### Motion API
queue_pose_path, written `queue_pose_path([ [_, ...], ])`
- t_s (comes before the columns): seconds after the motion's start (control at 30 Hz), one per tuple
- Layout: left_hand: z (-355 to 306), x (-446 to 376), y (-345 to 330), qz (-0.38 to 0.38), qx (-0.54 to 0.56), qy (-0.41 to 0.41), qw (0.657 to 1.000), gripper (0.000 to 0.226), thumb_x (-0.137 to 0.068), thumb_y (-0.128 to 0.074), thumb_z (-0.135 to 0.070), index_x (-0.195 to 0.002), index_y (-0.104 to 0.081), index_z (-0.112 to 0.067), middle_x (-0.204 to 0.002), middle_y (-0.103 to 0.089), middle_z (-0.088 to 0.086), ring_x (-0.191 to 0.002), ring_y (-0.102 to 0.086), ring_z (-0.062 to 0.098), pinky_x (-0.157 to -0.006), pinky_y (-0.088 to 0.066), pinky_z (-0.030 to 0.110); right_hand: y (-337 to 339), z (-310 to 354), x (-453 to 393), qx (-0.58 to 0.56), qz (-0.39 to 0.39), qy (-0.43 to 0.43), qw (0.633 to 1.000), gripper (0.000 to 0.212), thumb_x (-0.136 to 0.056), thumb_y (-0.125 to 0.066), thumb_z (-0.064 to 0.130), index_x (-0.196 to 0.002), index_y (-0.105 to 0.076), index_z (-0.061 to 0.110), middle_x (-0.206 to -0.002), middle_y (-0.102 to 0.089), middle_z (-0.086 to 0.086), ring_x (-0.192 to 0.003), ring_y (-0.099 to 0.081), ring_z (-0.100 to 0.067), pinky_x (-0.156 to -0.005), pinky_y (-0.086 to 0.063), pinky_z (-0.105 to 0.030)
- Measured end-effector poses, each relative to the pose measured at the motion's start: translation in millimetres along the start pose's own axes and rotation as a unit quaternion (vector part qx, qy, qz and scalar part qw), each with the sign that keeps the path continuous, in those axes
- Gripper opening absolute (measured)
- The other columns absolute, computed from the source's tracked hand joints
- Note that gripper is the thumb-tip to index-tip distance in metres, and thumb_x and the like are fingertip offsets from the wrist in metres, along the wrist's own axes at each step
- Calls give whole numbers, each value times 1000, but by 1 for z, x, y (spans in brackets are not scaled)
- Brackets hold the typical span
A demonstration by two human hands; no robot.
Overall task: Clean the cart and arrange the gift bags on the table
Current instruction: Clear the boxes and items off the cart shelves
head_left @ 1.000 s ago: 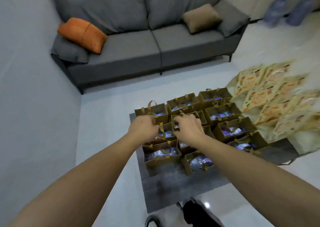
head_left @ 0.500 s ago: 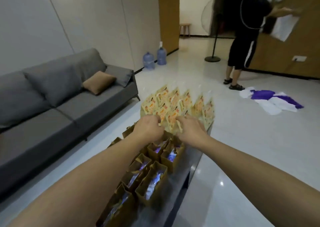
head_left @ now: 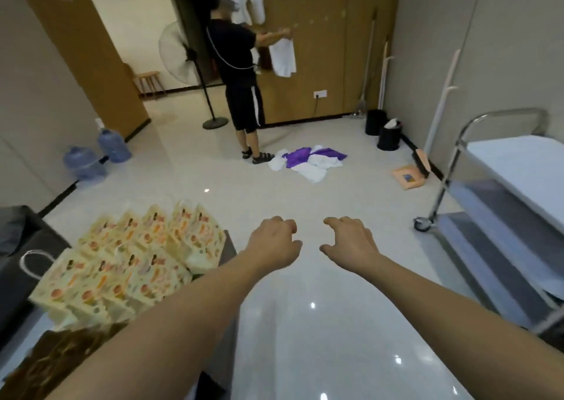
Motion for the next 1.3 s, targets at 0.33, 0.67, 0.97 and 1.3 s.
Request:
queue_pose_path([
  [0.33,-186,-169,-70,102,-17,-142,985,45,-99,-54,-39,-139,-54,-18,-138,-53,7,-126,-50,26,-103,-45,39,37,-217,-48,-32,9,-179,983,64,-93,-60,31,-152,-38,24,-138,-52,-7,-129,-46,-30,-102,-42,-40],
  [0.67,-308,-333,-136,180,-29,-280,942,47,-98,-55,-41,-139,-53,-19,-136,-53,8,-123,-52,28,-101,-47,40,44,-353,-102,-60,-6,-346,936,59,-90,-63,26,-146,-46,19,-134,-54,-9,-124,-50,-31,-98,-49,-40],
  [0.97,-397,-494,-191,266,-33,-375,887,43,-99,-55,-37,-136,-56,-15,-135,-54,11,-122,-53,30,-98,-48,39,29,-445,-185,-106,11,-507,855,57,-92,-63,32,-144,-48,14,-130,-58,-10,-125,-50,-30,-102,-47,-39],
  [1.3,-457,-567,-338,380,36,-289,878,41,-97,-62,-38,-133,-60,-17,-134,-60,8,-120,-57,26,-88,-40,25,-65,-570,-236,-184,-35,-584,790,61,-91,-67,34,-146,-49,15,-141,-57,-13,-132,-48,-31,-112,-38,-37],
])
Point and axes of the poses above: each hand's wrist, its own x-axis away from the middle knuckle, its own y-axis out of the back of the hand, z = x × y, the point moved 1 cm from there along -x, towards the middle knuckle
